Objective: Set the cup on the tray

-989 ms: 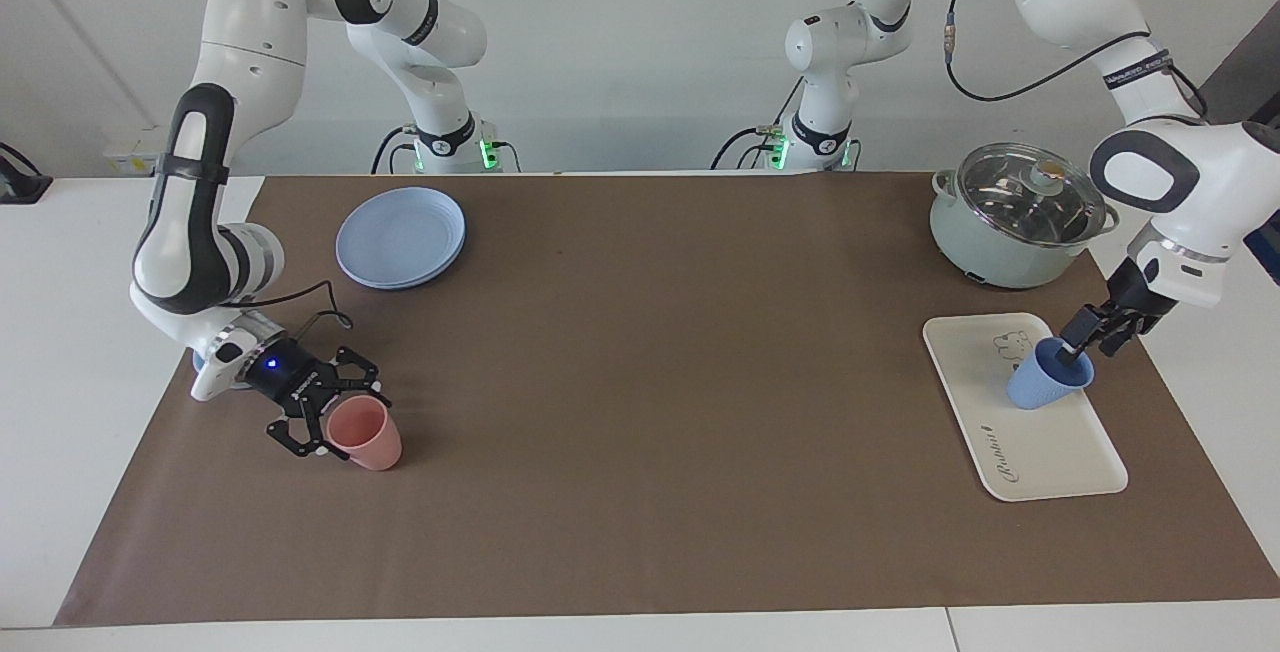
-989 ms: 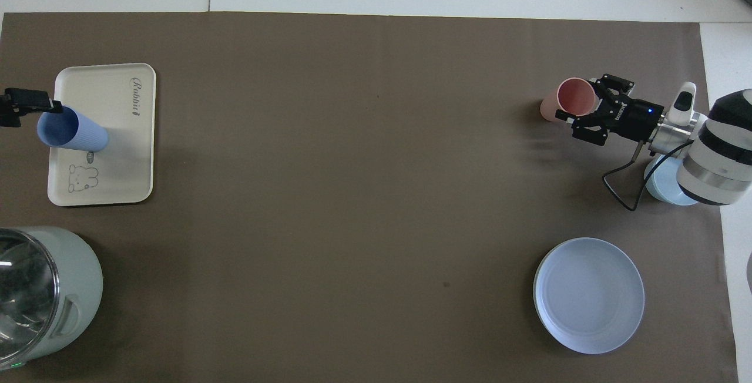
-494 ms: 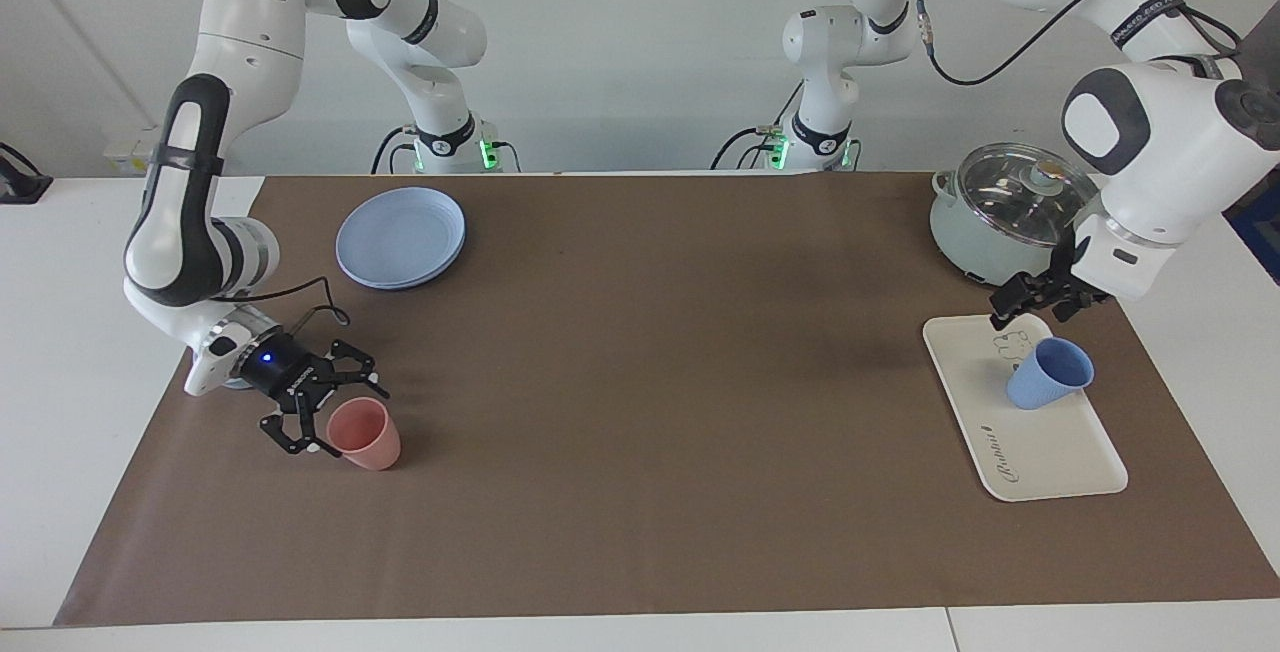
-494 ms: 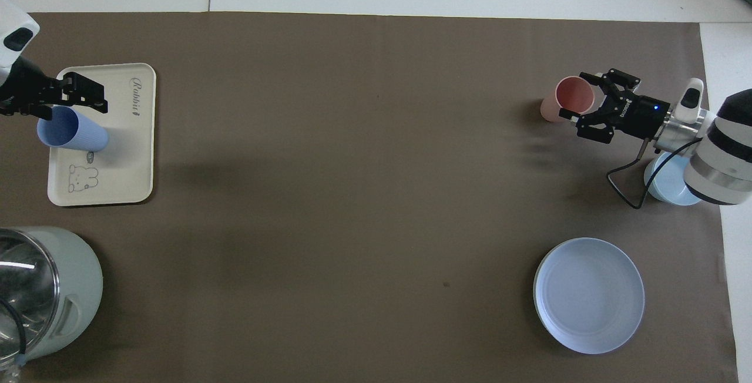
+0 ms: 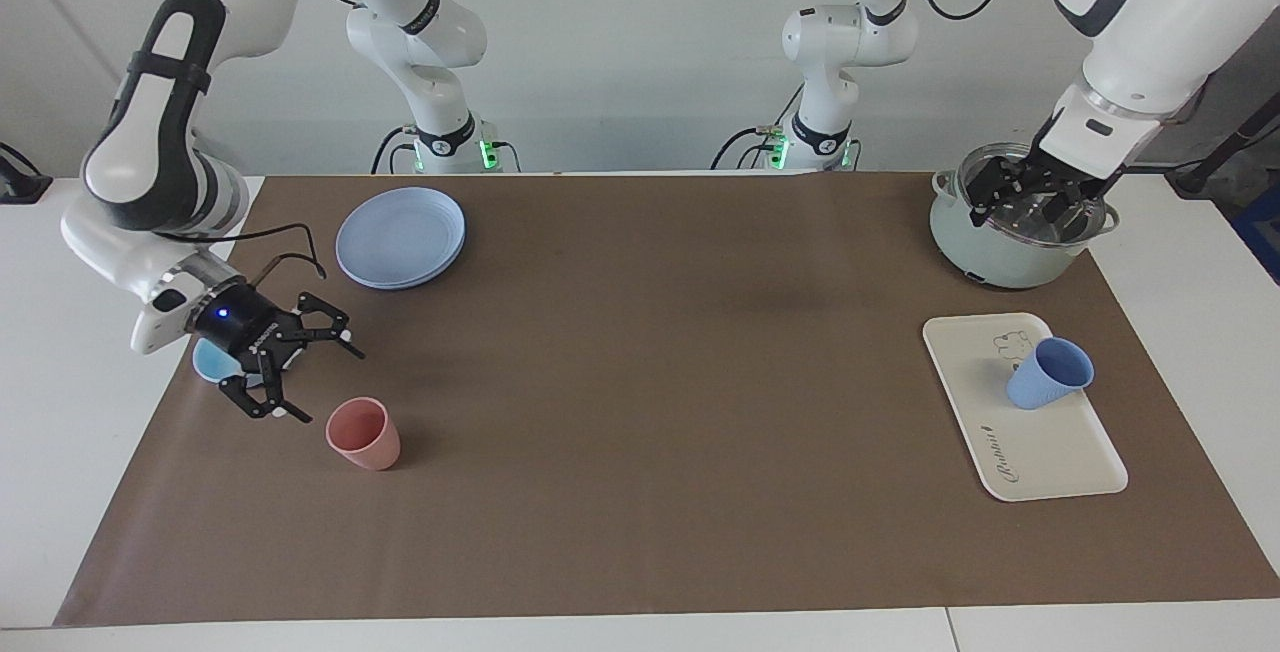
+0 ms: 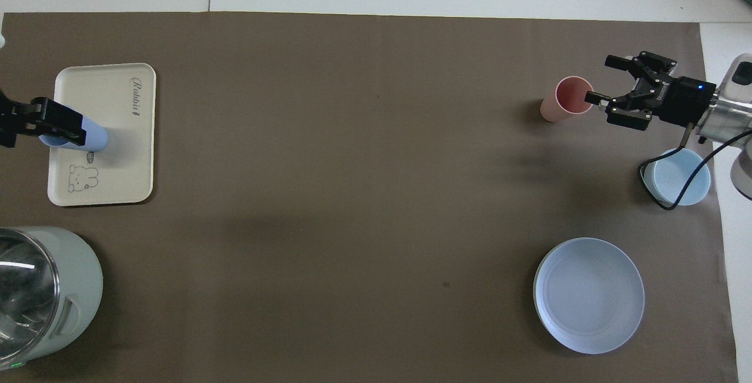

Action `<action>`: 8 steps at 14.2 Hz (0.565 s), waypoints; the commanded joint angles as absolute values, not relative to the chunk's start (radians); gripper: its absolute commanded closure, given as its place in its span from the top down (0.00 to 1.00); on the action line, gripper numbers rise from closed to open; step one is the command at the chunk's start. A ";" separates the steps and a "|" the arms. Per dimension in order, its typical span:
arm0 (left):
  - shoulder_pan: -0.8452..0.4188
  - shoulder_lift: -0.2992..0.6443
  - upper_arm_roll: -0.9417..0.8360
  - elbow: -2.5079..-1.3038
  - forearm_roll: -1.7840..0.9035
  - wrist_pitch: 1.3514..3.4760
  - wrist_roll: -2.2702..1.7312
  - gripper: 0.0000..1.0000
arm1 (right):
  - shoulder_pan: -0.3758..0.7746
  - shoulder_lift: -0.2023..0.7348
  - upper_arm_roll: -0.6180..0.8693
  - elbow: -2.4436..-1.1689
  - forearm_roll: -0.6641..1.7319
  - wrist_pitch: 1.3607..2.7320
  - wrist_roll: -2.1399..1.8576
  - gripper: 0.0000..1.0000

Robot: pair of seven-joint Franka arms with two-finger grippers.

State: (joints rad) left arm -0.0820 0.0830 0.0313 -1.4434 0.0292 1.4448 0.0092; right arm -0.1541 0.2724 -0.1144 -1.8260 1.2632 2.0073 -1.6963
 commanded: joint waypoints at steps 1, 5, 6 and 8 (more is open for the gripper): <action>-0.061 0.025 -0.035 -1.558 0.068 1.482 0.000 1.00 | -0.143 0.198 -0.107 -1.842 1.114 2.028 -1.551 1.00; -0.054 -0.021 -0.060 -1.672 0.055 1.598 0.000 1.00 | -0.108 0.138 -0.107 -1.810 0.887 2.054 -1.351 1.00; -0.049 -0.020 -0.066 -1.664 0.051 1.600 -0.002 1.00 | -0.085 0.115 -0.109 -1.803 0.812 2.056 -1.254 1.00; -0.038 -0.015 -0.074 -1.648 0.049 1.603 -0.035 1.00 | -0.048 0.059 -0.107 -1.786 0.605 2.056 -0.972 1.00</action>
